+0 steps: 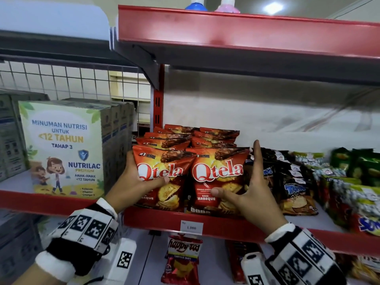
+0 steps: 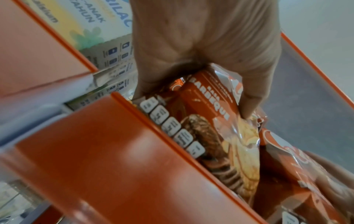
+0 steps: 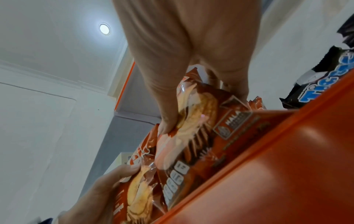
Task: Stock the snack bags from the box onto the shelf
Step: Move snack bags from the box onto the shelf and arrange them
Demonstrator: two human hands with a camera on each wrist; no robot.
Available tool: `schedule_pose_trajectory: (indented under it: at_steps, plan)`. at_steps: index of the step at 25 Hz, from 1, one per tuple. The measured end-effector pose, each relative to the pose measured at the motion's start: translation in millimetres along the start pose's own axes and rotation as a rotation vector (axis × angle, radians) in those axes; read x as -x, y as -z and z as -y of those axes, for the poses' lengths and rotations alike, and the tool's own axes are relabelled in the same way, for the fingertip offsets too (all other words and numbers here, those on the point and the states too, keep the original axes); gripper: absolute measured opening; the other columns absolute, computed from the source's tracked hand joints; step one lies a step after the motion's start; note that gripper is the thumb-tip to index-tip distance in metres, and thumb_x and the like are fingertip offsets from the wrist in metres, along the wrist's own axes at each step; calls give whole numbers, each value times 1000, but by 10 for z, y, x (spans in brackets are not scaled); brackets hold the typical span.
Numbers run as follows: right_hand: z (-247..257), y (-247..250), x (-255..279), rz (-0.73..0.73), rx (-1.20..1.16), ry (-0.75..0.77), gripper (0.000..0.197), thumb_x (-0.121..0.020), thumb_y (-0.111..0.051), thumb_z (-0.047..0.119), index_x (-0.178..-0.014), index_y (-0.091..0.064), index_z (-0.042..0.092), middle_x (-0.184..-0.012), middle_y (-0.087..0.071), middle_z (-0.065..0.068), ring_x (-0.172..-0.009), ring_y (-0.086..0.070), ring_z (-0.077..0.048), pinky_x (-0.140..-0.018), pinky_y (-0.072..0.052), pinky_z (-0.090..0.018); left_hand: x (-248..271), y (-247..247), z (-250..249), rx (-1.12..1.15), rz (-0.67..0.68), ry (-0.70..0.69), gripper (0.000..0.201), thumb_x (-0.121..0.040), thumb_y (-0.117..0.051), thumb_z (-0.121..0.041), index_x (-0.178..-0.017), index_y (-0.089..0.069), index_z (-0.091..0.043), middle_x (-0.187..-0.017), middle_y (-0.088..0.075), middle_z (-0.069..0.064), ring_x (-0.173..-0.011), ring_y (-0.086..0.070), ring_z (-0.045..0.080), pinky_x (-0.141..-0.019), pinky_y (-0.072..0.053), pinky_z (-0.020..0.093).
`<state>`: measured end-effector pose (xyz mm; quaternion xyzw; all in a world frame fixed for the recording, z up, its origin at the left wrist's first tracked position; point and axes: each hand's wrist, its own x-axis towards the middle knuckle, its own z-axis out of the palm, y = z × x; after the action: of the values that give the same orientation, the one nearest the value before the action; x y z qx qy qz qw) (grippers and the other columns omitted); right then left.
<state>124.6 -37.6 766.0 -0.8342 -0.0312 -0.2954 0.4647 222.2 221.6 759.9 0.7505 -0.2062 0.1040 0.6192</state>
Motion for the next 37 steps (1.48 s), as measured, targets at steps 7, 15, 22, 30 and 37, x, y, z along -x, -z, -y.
schedule_pose_trajectory:
  at_steps: [7,15,22,30,37]
  plan:
    - [-106,-153,25,75,-87,17,126,-56,-81,51,-140,13,55,-131,-10,50,-123,-19,29,-93,-22,5,0,-15,107,-35,-83,-89,89,-66,-83,-9,-120,-16,-33,-109,-50,-17,-82,-61,-17,-71,-45,6]
    - [-207,-230,90,28,-80,-10,130,-48,-81,58,-148,0,38,-149,-34,7,-135,-37,-11,-111,-35,-43,114,-15,153,9,-134,-64,108,-47,-82,-41,-133,-17,-38,-114,-53,-16,-95,-57,-9,-80,-45,16]
    - [-203,-155,170,17,-146,-7,115,-56,-71,67,-148,-8,37,-149,-32,3,-138,-33,-14,-112,-34,-41,263,-149,200,-21,-342,-246,104,-51,-82,-45,-134,-20,-37,-136,-41,-9,-118,-49,-6,-94,-40,12]
    - [-195,195,252,-302,-125,126,19,-80,-59,47,-83,-55,29,-93,-53,0,-91,-56,-21,-81,-46,-23,459,-321,114,-133,-487,-274,86,-70,-71,-48,-141,-26,-30,-150,-33,-5,-132,-39,1,-107,-36,28]
    - [-536,740,285,-335,169,-82,40,-89,-60,37,-123,-59,16,-120,-54,-13,-116,-48,-29,-92,-39,-32,703,-817,54,-276,-574,-270,73,-81,-67,-35,-141,-26,-22,-160,-4,10,-147,1,23,-117,-5,38]
